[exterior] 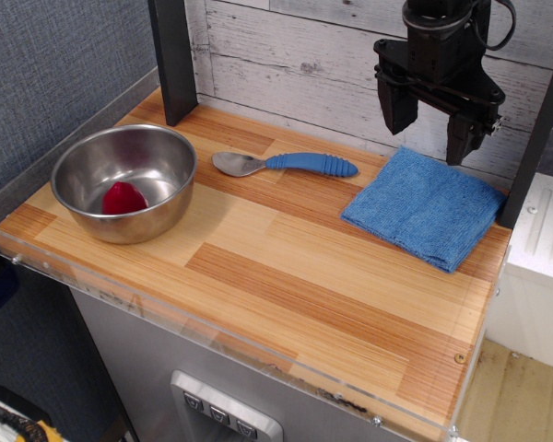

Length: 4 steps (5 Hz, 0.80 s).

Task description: Move the spoon so it's to the bottom right of the bowl.

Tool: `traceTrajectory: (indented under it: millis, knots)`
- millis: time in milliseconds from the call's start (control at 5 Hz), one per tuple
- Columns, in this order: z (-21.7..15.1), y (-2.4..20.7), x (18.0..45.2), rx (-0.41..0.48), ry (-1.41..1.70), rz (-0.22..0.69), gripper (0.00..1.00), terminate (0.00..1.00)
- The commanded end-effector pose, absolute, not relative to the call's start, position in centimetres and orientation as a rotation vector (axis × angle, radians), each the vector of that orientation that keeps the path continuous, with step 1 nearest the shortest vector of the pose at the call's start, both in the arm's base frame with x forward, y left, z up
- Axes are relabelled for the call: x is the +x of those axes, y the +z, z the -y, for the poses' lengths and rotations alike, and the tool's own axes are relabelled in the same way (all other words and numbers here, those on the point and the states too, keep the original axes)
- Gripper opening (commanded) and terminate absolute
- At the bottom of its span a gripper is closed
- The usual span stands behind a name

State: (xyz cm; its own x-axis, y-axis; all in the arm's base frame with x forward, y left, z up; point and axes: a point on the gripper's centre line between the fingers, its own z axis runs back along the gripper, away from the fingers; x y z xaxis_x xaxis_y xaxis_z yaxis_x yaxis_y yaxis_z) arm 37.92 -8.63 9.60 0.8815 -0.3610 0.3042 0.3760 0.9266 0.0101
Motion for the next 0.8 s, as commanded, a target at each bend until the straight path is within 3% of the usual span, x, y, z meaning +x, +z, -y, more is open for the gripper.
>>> traceTrajectory:
  millis: [0, 200, 600]
  knots:
    - [8.6, 9.6, 37.9, -0.05, -0.384, 0.307, 1.0, 0.0]
    - [7.3, 9.7, 37.0, -0.066, -0.139, 0.312, 1.0, 0.0]
    - [4.9, 11.1, 38.4, -0.175, 0.239, 0.4, 1.0, 0.0]
